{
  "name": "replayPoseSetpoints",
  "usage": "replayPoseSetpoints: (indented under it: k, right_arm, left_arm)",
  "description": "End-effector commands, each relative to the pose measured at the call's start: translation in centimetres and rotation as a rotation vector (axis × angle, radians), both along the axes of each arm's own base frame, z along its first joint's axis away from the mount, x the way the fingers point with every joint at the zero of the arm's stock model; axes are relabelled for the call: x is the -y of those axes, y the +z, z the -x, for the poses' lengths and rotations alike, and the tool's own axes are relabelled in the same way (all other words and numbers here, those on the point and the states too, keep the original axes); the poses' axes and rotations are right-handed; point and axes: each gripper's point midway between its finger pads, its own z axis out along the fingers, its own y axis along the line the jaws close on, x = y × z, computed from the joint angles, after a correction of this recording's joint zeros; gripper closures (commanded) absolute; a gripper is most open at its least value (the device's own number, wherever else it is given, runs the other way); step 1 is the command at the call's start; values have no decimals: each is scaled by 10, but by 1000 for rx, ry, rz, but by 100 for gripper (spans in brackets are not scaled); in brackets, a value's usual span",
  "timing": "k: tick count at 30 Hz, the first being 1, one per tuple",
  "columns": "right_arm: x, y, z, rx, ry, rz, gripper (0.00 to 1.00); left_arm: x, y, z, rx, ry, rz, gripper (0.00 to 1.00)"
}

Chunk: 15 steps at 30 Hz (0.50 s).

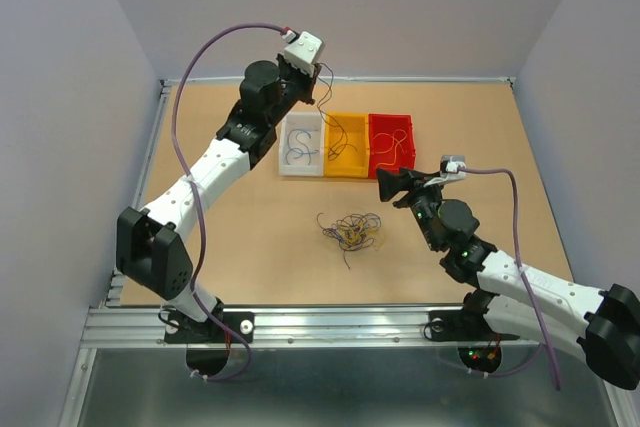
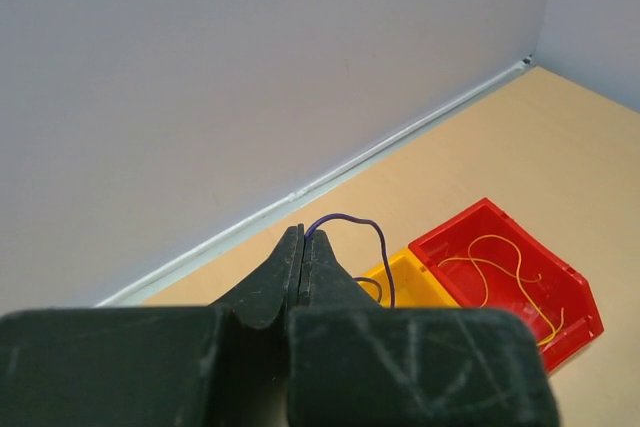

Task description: Untangle the cables

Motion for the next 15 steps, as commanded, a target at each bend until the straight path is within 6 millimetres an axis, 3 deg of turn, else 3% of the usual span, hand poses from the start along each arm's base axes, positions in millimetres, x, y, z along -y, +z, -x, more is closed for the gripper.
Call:
replayPoseSetpoints:
  k: [1, 11, 15]
  right_arm:
    - [3, 7, -2, 16, -29, -13, 29]
    - [6, 7, -3, 12, -45, -19, 29]
    - [8, 7, -2, 12, -49, -24, 29]
  left_arm:
    - [7, -8, -9, 7, 0, -17, 100]
    - [38, -52, -43, -93, -22, -41, 100]
    - [53, -86, -51, -163, -46, -70, 100]
